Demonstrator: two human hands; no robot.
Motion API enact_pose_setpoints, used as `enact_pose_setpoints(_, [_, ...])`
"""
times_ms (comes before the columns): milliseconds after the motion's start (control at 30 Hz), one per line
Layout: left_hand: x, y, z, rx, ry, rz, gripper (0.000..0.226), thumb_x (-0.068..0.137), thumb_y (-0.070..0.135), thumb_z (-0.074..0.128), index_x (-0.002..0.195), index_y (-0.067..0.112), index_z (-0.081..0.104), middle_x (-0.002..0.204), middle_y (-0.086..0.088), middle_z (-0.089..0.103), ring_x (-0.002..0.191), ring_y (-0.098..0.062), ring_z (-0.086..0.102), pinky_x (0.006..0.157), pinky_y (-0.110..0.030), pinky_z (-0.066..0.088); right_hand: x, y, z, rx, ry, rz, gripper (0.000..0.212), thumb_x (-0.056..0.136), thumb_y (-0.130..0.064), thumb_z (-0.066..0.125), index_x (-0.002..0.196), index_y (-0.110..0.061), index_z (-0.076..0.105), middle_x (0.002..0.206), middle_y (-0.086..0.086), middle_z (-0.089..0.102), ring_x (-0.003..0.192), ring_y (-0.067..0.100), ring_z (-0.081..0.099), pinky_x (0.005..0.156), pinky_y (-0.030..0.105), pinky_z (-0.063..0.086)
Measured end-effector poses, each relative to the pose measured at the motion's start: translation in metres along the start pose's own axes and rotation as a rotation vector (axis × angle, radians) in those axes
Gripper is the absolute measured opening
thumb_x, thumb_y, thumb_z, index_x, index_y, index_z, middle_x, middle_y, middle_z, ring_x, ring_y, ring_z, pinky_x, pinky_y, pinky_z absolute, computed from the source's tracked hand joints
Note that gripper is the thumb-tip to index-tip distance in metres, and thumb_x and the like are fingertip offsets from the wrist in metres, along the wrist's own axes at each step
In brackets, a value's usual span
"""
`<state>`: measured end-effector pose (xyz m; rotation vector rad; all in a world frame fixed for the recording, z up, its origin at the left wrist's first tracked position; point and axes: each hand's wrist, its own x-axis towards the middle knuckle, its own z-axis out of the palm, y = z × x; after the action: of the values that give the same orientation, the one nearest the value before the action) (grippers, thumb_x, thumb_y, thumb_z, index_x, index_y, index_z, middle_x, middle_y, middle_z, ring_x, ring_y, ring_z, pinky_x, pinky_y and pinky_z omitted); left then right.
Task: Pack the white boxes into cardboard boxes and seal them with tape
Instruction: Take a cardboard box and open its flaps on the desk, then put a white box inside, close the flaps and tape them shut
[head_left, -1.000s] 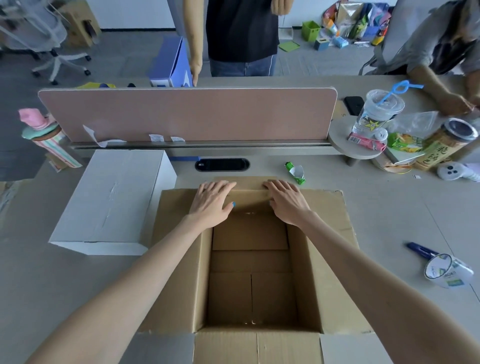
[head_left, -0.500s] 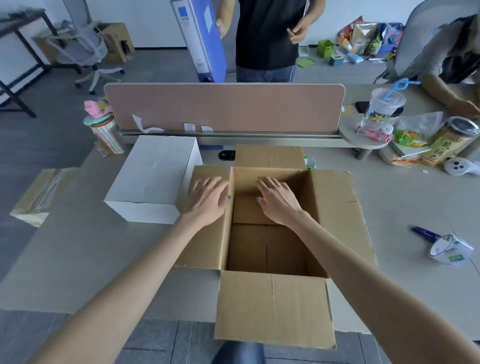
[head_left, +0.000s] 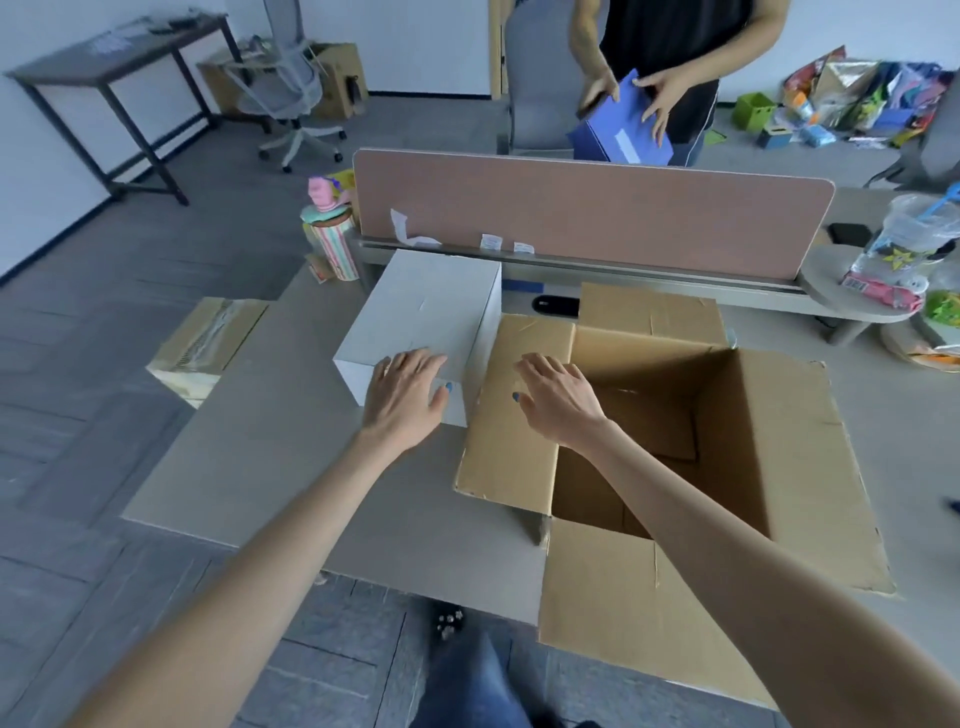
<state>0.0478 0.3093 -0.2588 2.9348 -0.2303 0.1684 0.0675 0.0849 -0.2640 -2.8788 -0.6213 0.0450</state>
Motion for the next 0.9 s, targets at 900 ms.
enact_pose_setpoints(900, [0.123, -0.182, 0.041, -0.454, -0.235, -0.180, 0.088, 0.091, 0.039, 0.062, 0.155, 0.012, 0.009, 0.151, -0.012, 0.031, 0.135, -0.032, 0.038, 0.101, -0.044, 0.041, 0.175, -0.095, 0.083, 0.627, 0.057, 0.774, 0.077, 0.097, -0.038, 0.053, 0.151, -0.007, 0.008, 0.152, 0.017, 0.032, 0.125, 0.041, 0.049, 0.094, 0.043, 0.042])
